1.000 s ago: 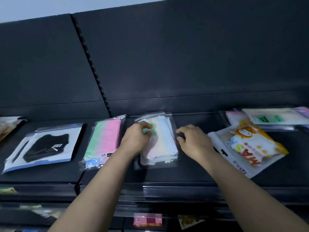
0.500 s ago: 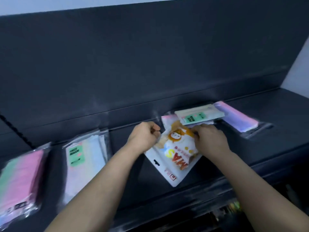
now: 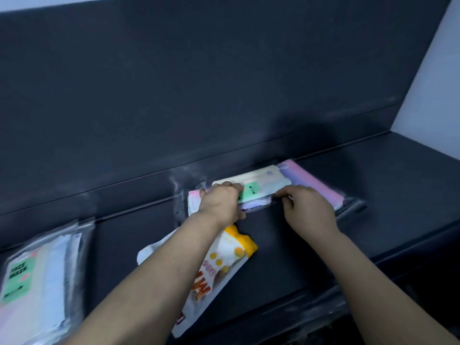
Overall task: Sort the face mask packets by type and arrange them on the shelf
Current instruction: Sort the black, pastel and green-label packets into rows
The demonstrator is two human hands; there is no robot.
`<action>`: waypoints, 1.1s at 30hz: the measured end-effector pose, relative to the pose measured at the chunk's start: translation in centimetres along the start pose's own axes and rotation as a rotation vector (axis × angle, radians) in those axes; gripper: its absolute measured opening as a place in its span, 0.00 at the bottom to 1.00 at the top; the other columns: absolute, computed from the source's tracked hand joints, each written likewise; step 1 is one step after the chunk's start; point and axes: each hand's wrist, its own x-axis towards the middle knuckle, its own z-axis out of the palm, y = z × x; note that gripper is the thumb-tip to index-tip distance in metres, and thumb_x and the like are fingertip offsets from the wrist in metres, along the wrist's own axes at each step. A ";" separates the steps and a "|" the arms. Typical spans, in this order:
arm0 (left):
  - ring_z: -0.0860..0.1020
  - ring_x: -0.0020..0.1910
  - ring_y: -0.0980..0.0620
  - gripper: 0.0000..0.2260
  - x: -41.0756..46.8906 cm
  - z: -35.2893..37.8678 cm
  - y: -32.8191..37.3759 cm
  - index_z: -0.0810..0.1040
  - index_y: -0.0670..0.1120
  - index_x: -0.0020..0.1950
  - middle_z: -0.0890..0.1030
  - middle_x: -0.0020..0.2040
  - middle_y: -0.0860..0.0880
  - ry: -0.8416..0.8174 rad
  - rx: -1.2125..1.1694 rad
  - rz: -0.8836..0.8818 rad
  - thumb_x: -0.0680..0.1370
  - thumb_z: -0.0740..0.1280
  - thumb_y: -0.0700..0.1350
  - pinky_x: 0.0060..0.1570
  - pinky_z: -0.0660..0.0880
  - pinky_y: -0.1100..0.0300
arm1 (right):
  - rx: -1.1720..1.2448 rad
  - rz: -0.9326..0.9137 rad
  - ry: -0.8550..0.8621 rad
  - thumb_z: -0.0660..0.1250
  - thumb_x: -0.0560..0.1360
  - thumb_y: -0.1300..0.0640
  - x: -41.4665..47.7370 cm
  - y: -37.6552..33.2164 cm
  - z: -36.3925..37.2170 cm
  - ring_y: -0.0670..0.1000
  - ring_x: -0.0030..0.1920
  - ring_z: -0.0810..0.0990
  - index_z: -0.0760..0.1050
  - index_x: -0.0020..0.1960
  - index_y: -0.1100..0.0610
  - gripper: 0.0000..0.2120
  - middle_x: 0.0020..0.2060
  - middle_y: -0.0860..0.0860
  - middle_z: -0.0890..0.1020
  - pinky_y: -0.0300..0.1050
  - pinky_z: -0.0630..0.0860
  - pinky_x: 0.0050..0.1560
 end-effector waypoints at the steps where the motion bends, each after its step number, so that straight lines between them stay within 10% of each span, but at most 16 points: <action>1: 0.73 0.65 0.44 0.23 0.2 -0.1 0.2 0.72 0.52 0.68 0.76 0.66 0.48 0.036 0.029 0.023 0.73 0.70 0.50 0.63 0.70 0.49 | 0.010 0.000 -0.004 0.60 0.76 0.58 0.2 0.3 0.0 0.53 0.56 0.77 0.80 0.54 0.44 0.15 0.53 0.47 0.82 0.48 0.76 0.49; 4: 0.79 0.54 0.41 0.12 0.4 -1.0 0.5 0.79 0.50 0.58 0.83 0.54 0.45 0.187 0.108 0.097 0.75 0.65 0.43 0.52 0.74 0.55 | 0.051 0.011 0.031 0.59 0.76 0.59 0.9 0.7 -0.2 0.54 0.56 0.77 0.79 0.56 0.46 0.15 0.53 0.48 0.82 0.49 0.76 0.49; 12: 0.77 0.54 0.47 0.10 -2.5 -2.2 -4.3 0.82 0.54 0.46 0.83 0.46 0.53 0.571 -0.119 0.067 0.71 0.67 0.41 0.67 0.65 0.46 | 0.264 0.004 0.193 0.59 0.72 0.66 1.7 -0.8 -2.1 0.50 0.42 0.72 0.76 0.38 0.50 0.13 0.39 0.43 0.76 0.45 0.67 0.38; 15: 0.73 0.63 0.46 0.10 -4.6 -0.8 -8.1 0.83 0.55 0.39 0.82 0.57 0.51 0.597 -0.311 -0.041 0.70 0.71 0.38 0.67 0.67 0.50 | 0.289 0.004 0.246 0.59 0.71 0.65 1.5 -2.4 -2.3 0.50 0.37 0.70 0.71 0.34 0.49 0.13 0.36 0.44 0.73 0.44 0.62 0.35; 18: 0.62 0.75 0.48 0.16 -7.0 0.2 -10.8 0.83 0.56 0.34 0.74 0.68 0.46 0.533 -0.604 -0.146 0.71 0.74 0.35 0.70 0.62 0.60 | 0.231 -0.105 0.059 0.59 0.72 0.64 1.2 -4.3 -1.0 0.50 0.40 0.74 0.74 0.38 0.49 0.12 0.37 0.44 0.75 0.43 0.63 0.34; 20: 0.66 0.72 0.54 0.18 -8.5 0.6 -11.8 0.81 0.53 0.33 0.83 0.52 0.48 0.480 -0.792 -0.188 0.72 0.71 0.30 0.66 0.63 0.69 | 0.203 -0.210 -0.158 0.61 0.74 0.60 0.5 -5.8 0.6 0.50 0.48 0.77 0.78 0.46 0.50 0.09 0.44 0.46 0.79 0.42 0.70 0.42; 23: 0.81 0.48 0.54 0.16 -10.1 0.4 -12.1 0.82 0.47 0.39 0.85 0.37 0.52 0.471 -1.134 -0.303 0.75 0.65 0.28 0.55 0.77 0.55 | 0.191 -0.293 -0.404 0.64 0.74 0.48 -1.4 -8.1 2.4 0.50 0.53 0.78 0.77 0.56 0.46 0.11 0.53 0.47 0.79 0.49 0.75 0.54; 27: 0.75 0.29 0.51 0.09 -11.9 -0.7 -11.4 0.74 0.43 0.61 0.79 0.38 0.44 0.412 -1.588 -0.491 0.83 0.58 0.40 0.29 0.72 0.60 | 0.105 -0.348 -0.340 0.65 0.74 0.42 -3.7 -10.2 4.2 0.49 0.56 0.77 0.77 0.58 0.44 0.15 0.55 0.44 0.80 0.46 0.76 0.53; 31: 0.79 0.39 0.42 0.26 -13.2 -1.1 -11.2 0.79 0.37 0.59 0.81 0.48 0.38 0.066 -1.473 -0.494 0.79 0.62 0.60 0.30 0.78 0.57 | 0.035 -0.361 -0.310 0.63 0.75 0.43 -4.8 -11.0 4.7 0.50 0.58 0.74 0.76 0.59 0.44 0.14 0.56 0.45 0.79 0.44 0.72 0.50; 33: 0.82 0.50 0.40 0.33 -13.2 -0.9 -11.8 0.81 0.42 0.59 0.83 0.55 0.39 -0.011 -1.536 -0.490 0.72 0.62 0.70 0.48 0.81 0.49 | 0.005 -0.361 -0.297 0.62 0.76 0.43 -5.0 -11.2 4.6 0.50 0.58 0.75 0.75 0.60 0.44 0.14 0.57 0.44 0.78 0.44 0.71 0.50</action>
